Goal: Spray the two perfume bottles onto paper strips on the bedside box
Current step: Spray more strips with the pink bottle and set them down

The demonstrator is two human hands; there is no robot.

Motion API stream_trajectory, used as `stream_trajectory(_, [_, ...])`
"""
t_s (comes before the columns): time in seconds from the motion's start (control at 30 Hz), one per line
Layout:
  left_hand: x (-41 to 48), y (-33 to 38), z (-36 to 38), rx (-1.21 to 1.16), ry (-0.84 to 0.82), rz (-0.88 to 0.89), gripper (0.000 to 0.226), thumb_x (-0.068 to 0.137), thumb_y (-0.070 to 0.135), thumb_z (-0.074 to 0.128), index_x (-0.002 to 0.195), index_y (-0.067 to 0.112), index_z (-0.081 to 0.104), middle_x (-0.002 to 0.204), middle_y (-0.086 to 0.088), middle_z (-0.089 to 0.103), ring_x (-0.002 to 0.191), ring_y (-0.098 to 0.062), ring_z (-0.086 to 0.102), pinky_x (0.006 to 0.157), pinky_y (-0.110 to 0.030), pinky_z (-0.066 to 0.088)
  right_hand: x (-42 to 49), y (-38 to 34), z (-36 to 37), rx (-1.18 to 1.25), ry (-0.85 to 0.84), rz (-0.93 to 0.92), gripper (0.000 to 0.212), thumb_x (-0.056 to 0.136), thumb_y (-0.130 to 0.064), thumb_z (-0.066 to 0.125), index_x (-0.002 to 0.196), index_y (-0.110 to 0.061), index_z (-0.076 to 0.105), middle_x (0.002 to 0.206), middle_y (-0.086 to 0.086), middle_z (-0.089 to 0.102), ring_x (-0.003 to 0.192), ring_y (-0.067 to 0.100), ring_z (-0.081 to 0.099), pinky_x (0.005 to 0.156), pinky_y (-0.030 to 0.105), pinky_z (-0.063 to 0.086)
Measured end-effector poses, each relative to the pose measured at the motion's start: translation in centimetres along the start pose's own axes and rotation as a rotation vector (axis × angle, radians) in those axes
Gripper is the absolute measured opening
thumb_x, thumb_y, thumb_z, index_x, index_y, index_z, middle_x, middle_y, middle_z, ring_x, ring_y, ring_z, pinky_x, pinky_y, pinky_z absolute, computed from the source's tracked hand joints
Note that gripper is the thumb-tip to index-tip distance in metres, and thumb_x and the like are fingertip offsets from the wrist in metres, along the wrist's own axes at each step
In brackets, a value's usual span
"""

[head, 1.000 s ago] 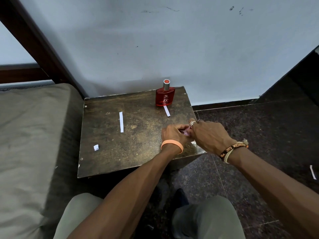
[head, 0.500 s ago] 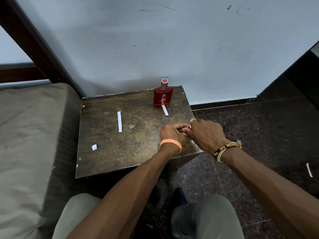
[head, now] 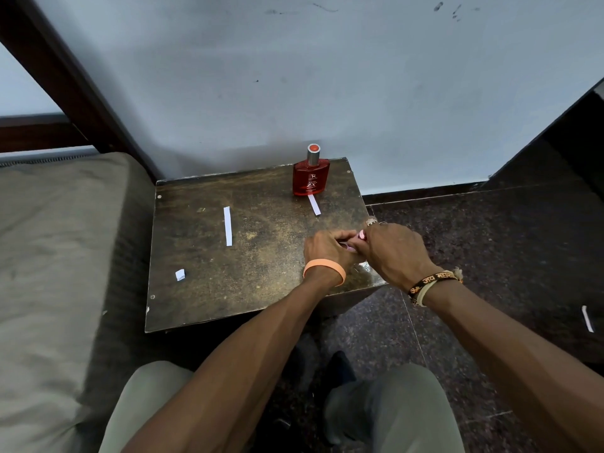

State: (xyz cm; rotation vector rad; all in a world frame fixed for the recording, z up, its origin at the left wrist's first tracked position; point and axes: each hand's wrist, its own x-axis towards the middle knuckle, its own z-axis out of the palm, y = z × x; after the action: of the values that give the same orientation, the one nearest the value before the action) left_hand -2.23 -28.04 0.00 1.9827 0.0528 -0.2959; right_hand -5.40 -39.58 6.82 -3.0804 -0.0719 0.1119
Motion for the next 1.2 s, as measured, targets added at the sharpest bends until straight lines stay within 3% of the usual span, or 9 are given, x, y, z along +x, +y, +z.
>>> stream_trajectory(0.1, [-0.11,0.03,0.1,0.012,0.025,-0.005,0.029,0.063,0.015,0.081,0.091,0.022,0.078,0.082,0.004,0.076,0.065,0.002,0.065,0.065,-0.01,0.053,0.3,-0.23,0.02,-0.008,0.012,0.046,0.047,0.097,-0.057,0.042,0.1,-0.013,0.057,0.09,0.008,0.067,0.082,0.029,0.066,0.062,0.035,0.046])
stream_trajectory(0.27, [-0.07,0.13,-0.07,-0.01,0.018,0.006,0.025,0.066,0.018,0.081,0.091,0.02,0.077,0.082,0.002,0.076,0.066,0.0,0.067,0.068,-0.016,0.057,0.04,-0.23,-0.55,0.094,-0.026,0.014,0.034,0.1,-0.045,0.045,0.108,-0.015,0.059,0.096,0.008,0.068,0.085,0.028,0.065,0.073,0.042,0.055])
stream_trajectory(0.37, [-0.07,0.11,-0.08,-0.01,0.013,0.002,0.03,0.061,0.016,0.085,0.09,0.021,0.078,0.081,0.004,0.076,0.066,0.001,0.067,0.069,-0.015,0.056,0.25,-0.54,-0.63,0.04,-0.001,0.036,0.039,0.098,-0.05,0.048,0.104,-0.013,0.06,0.093,0.01,0.069,0.086,0.03,0.066,0.07,0.04,0.054])
stream_trajectory(0.53, [-0.18,0.28,-0.22,-0.002,0.017,0.003,0.027,0.065,0.021,0.081,0.091,0.022,0.077,0.079,0.0,0.076,0.067,-0.005,0.07,0.07,-0.02,0.057,0.48,-0.52,-0.67,0.131,-0.052,0.015,0.025,0.1,-0.036,0.05,0.106,-0.014,0.058,0.098,0.009,0.068,0.088,0.03,0.065,0.07,0.038,0.051])
stream_trajectory(0.67, [-0.05,0.1,-0.24,0.01,0.011,0.01,0.029,0.064,0.017,0.083,0.092,0.023,0.077,0.084,0.001,0.076,0.071,-0.003,0.069,0.071,-0.015,0.055,0.49,-0.72,-0.59,0.061,-0.022,0.009,0.035,0.1,-0.044,0.047,0.103,-0.011,0.06,0.094,0.011,0.068,0.085,0.032,0.066,0.068,0.039,0.051])
stream_trajectory(0.8, [-0.1,0.32,-0.28,-0.027,-0.013,-0.008,0.034,0.063,0.017,0.085,0.096,0.018,0.077,0.09,-0.001,0.076,0.076,-0.007,0.071,0.076,-0.025,0.059,0.24,-0.37,-0.81,0.142,-0.065,0.039,0.034,0.096,-0.045,0.054,0.107,-0.013,0.058,0.094,0.012,0.068,0.083,0.032,0.065,0.067,0.04,0.052])
stream_trajectory(0.93, [-0.25,0.28,-0.3,-0.018,-0.018,0.002,0.04,0.058,0.018,0.088,0.097,0.019,0.077,0.088,0.002,0.076,0.074,-0.004,0.069,0.071,-0.016,0.056,-0.04,-0.25,-0.68,0.057,0.029,0.058,0.041,0.094,-0.052,0.054,0.101,-0.012,0.057,0.09,0.012,0.067,0.081,0.034,0.065,0.063,0.038,0.047])
stream_trajectory(1.03, [-0.26,0.43,-0.25,-0.017,0.001,0.007,0.03,0.064,0.017,0.082,0.093,0.018,0.077,0.084,0.001,0.076,0.07,-0.003,0.069,0.074,-0.022,0.058,0.05,-0.37,-0.4,0.123,-0.021,0.044,0.033,0.096,-0.047,0.053,0.094,-0.014,0.051,0.093,0.009,0.065,0.082,0.032,0.063,0.064,0.037,0.046])
stream_trajectory(1.2, [-0.25,0.34,-0.32,-0.012,-0.002,0.008,0.039,0.057,0.019,0.088,0.094,0.019,0.077,0.087,0.003,0.076,0.075,-0.003,0.069,0.074,-0.017,0.056,0.08,-0.36,-0.3,0.07,0.039,0.045,0.037,0.095,-0.049,0.055,0.102,-0.012,0.059,0.092,0.012,0.068,0.084,0.034,0.066,0.065,0.038,0.049])
